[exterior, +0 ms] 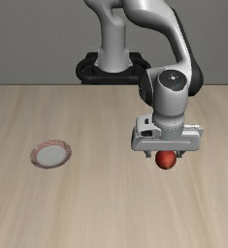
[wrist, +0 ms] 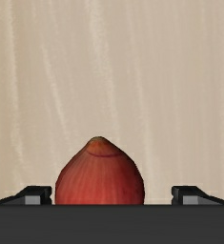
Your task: Pick the onion and place it on the plate
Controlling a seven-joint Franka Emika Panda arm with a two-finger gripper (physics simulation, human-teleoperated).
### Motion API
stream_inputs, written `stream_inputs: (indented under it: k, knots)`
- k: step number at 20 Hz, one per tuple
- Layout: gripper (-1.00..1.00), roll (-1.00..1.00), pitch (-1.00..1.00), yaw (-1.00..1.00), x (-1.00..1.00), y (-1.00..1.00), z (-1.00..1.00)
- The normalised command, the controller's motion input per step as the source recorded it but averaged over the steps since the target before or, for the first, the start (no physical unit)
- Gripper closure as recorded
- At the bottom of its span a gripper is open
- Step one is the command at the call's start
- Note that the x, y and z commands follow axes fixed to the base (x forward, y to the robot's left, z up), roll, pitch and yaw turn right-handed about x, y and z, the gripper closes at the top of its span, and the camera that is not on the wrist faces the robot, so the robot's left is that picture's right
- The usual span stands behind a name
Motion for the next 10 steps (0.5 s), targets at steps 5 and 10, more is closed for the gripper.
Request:
stream_inputs:
  k: [5, 10]
  knots:
    - [1.0, 0.0, 0.0, 0.0, 0.0, 0.0, -0.8]
    - [1.0, 0.0, 0.0, 0.0, 0.0, 0.0, 0.0]
